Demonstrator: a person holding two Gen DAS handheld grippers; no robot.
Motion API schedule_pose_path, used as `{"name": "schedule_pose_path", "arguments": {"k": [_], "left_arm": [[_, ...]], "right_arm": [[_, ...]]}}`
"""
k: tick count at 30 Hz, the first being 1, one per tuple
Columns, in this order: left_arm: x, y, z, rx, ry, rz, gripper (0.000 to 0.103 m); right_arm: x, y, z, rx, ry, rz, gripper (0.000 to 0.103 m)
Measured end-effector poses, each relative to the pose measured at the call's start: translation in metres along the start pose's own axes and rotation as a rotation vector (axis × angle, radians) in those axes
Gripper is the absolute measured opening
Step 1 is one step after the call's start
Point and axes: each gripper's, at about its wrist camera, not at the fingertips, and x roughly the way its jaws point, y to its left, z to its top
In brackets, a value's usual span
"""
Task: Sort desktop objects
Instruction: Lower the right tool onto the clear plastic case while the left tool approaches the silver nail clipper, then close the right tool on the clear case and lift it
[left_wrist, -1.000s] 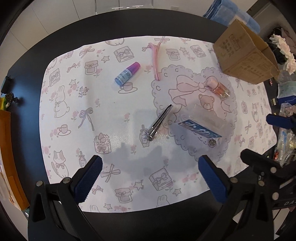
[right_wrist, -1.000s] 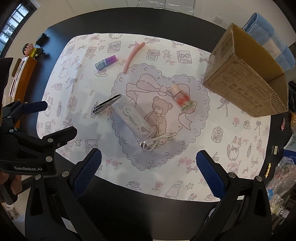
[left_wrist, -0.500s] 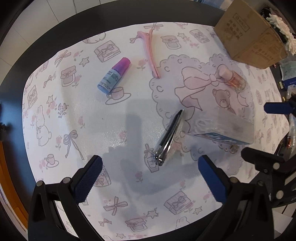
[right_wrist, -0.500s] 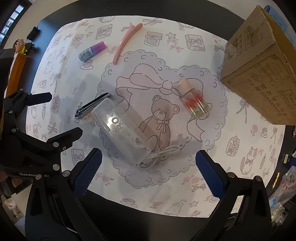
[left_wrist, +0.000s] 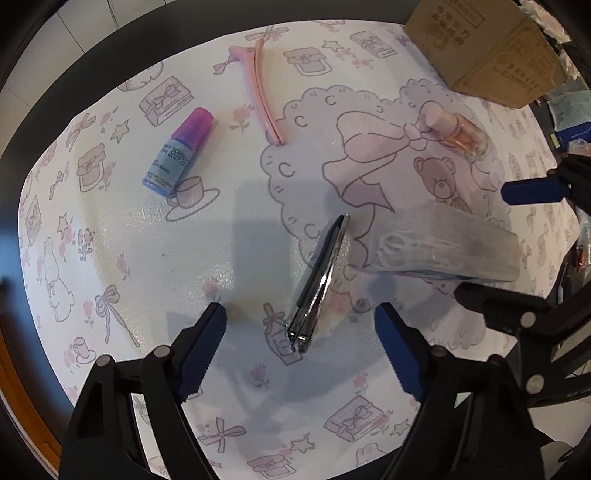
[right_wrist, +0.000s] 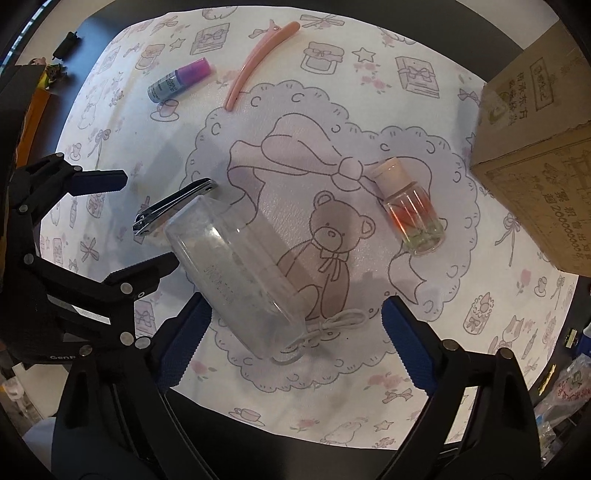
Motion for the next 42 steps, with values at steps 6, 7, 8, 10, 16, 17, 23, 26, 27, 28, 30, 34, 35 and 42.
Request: {"name": "schedule_pose_path", "arguments": {"k": [6, 7, 8, 10, 16, 17, 23, 26, 27, 28, 30, 34, 35, 42], "left_arm": [[-0.002, 0.000, 0.009, 0.027, -0.018, 0.016, 0.072], [-0.003, 0.001, 0.011, 0.032, -0.020, 0.018, 0.069], [-0.003, 0.001, 0.012, 0.035, -0.023, 0.020, 0.066], [-0.004, 0.001, 0.016, 0.042, -0.029, 0.024, 0.061], [-0.008, 0.006, 0.027, 0.026, -0.041, 0.023, 0.038], [-0.009, 0.008, 0.029, 0.025, -0.041, 0.026, 0.036], [-0.010, 0.013, 0.038, 0.004, -0.028, -0.001, 0.015], [-0.010, 0.015, 0.042, -0.017, -0.024, -0.021, 0.011], [-0.010, 0.016, 0.043, -0.029, -0.025, -0.032, 0.011], [-0.010, 0.018, 0.045, -0.041, -0.025, -0.044, 0.011], [-0.012, 0.021, 0.047, -0.070, -0.027, -0.079, 0.011], [-0.016, 0.028, 0.041, -0.111, -0.032, -0.113, 0.011], [-0.017, 0.030, 0.034, -0.118, -0.031, -0.116, 0.011], [-0.041, 0.006, -0.001, -0.140, -0.027, -0.101, 0.011]], "right_arm": [[0.007, -0.004, 0.004, -0.009, 0.000, 0.012, 0.086], [0.008, -0.003, 0.005, -0.016, -0.007, 0.006, 0.082], [0.010, -0.002, 0.006, -0.023, -0.008, 0.006, 0.079], [0.012, 0.001, 0.007, -0.037, 0.001, 0.013, 0.068], [0.015, 0.005, 0.010, -0.059, 0.005, 0.016, 0.049], [0.014, 0.005, 0.010, -0.059, 0.000, 0.014, 0.049], [0.010, 0.003, 0.013, -0.057, -0.030, 0.007, 0.039], [0.006, -0.002, 0.015, -0.039, -0.050, 0.038, 0.035], [0.005, -0.003, 0.015, -0.032, -0.051, 0.044, 0.035], [0.004, -0.005, 0.016, -0.026, -0.053, 0.050, 0.034], [0.002, -0.009, 0.017, -0.011, -0.057, 0.068, 0.034], [-0.003, -0.018, 0.018, 0.022, -0.063, 0.131, 0.033], [-0.005, -0.019, 0.018, 0.028, -0.067, 0.140, 0.033], [-0.019, -0.027, 0.021, 0.041, -0.093, 0.135, 0.033]]}}
